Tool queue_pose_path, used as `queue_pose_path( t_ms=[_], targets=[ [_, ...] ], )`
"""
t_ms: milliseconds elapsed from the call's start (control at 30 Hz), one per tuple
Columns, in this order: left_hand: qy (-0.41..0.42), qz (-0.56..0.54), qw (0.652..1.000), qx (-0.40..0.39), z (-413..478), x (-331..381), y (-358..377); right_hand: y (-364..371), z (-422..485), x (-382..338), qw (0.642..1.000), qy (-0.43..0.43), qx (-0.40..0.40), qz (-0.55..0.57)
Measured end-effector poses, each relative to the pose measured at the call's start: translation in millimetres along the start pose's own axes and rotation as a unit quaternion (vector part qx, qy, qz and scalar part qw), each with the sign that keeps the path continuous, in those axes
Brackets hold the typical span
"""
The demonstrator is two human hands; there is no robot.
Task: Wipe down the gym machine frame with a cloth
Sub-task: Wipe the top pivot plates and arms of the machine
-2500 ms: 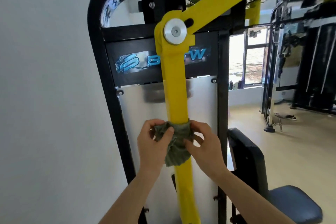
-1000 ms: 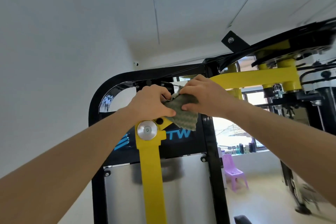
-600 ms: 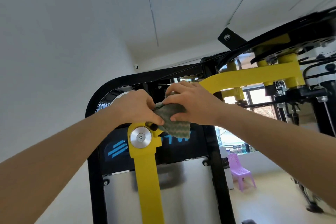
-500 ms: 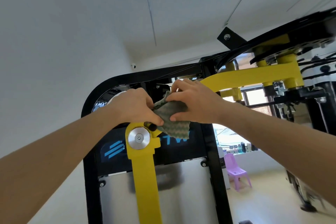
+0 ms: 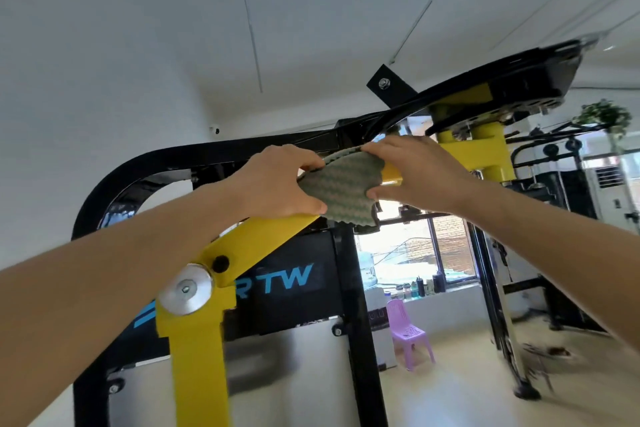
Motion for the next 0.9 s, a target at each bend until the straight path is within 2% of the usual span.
queue_pose_path(
  t_ms=[300,633,900],
  targets=[
    [-0.043,0.061,0.995,0.069,61.4,39.5,27.9,0.1,-6.8,86.4,0.999,-0.014,-0.008,0.030],
    [-0.029,0.141,0.986,0.085,111.2,102.6,59.3,-25.6,-29.5,154.8,0.993,-0.029,0.109,0.027],
    [0.022,0.233,0.967,0.103,133.8,141.7,82.2,-19.3,-49.4,192.9,0.988,0.099,0.113,-0.024]
  ],
)
Point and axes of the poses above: each hand's wrist, its own z-axis towards the middle knuckle, its own y-axis out of the palm, x = y × z, the point moved 9 cm from there along z, towards the middle knuckle, and after that the axes turned 6 degrees about y, right-handed, at the moved point
